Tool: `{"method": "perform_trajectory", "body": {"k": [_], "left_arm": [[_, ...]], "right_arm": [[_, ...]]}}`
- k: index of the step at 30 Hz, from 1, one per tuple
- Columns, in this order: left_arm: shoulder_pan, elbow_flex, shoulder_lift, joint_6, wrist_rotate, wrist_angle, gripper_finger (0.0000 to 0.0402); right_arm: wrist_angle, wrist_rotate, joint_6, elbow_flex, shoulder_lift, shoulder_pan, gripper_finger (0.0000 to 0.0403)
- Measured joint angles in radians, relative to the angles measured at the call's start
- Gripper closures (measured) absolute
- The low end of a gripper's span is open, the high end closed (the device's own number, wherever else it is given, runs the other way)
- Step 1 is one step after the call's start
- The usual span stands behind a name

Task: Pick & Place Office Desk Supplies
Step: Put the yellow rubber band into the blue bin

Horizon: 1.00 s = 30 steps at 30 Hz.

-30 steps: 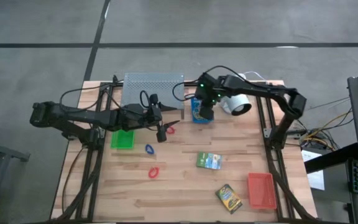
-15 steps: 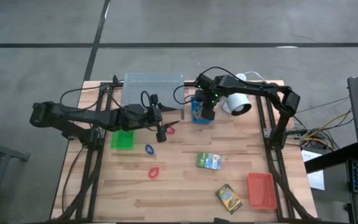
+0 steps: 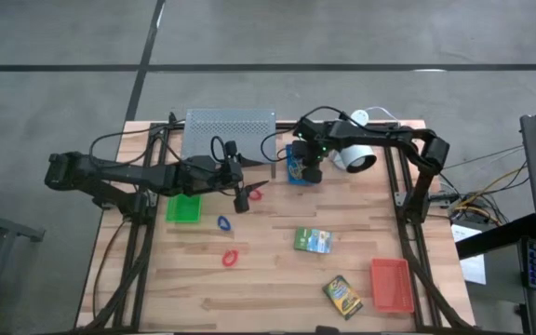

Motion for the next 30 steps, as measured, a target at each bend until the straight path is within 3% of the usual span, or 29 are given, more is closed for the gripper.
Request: {"method": "perform_trajectory", "body": {"k": [17,30], "left_arm": [[0.000,0.000,0.000,0.000,0.000,0.000,0.0162],[0.000,0.000,0.000,0.000,0.000,0.000,0.0162]], "right_arm": [[0.158,0.019,0.023,-0.090,0.000,0.000,0.0394],[0.186,0.016,0.050,-0.077,0.000,0.000,0.0394]]}}
